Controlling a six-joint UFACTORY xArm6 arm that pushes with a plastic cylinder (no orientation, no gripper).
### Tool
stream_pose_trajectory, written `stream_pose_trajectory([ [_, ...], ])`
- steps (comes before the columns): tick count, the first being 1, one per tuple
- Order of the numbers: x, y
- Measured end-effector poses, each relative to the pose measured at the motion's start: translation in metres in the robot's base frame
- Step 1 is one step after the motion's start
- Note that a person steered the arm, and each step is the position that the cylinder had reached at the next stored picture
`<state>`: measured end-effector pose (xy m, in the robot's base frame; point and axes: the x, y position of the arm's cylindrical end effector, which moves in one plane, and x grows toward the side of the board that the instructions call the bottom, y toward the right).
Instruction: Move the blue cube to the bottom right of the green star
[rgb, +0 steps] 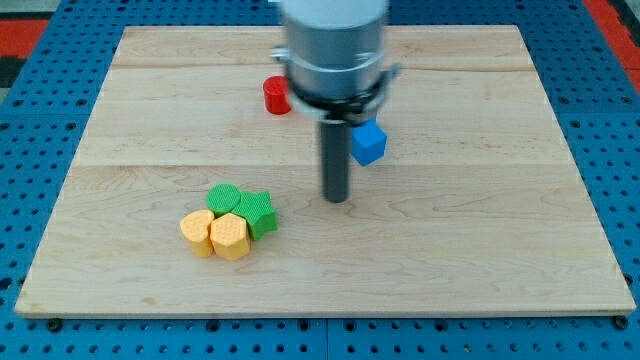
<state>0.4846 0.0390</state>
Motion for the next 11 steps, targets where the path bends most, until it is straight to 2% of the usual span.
stream_pose_trajectory([
  [1,0.001,0.052],
  [3,-0.091,0.135],
  [5,-0.106,0.004],
  [6,-0.105,-0.02],
  [8,-0.074,-0.01],
  [9,-0.074,0.022],
  [11,-0.054,0.049],
])
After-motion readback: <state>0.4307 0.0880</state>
